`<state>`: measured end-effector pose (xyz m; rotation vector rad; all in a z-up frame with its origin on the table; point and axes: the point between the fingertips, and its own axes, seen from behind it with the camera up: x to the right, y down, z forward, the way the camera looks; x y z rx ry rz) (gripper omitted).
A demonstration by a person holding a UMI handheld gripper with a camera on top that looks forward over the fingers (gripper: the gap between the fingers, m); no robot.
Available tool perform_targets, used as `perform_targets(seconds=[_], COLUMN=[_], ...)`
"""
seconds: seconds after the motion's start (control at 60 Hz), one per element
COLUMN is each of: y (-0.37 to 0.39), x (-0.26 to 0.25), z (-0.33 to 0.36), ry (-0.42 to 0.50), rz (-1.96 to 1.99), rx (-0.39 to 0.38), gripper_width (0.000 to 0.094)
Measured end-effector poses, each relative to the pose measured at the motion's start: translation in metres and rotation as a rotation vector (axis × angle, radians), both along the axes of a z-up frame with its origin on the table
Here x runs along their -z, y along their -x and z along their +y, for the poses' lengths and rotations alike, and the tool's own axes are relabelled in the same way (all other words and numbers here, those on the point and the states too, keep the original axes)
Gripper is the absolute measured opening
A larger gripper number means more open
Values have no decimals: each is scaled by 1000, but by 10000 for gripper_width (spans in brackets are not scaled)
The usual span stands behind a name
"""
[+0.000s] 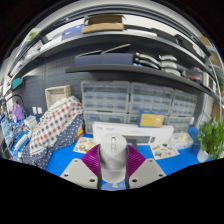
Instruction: Arrange mouse
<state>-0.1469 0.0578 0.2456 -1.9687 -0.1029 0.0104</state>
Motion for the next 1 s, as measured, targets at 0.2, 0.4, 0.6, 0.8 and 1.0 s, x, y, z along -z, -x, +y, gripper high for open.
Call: perform_targets(seconds=[0.2,0.4,0.6,0.8,1.0], y=[-66,-66,-50,-50,-51], x=[101,202,254,255,253], z=[-25,-53,-73,-71,-78], ry=[179,354,424,385,460], rz=[6,34,33,51,8], rx=[65,71,74,123,97], gripper_width=[327,325,364,457,838])
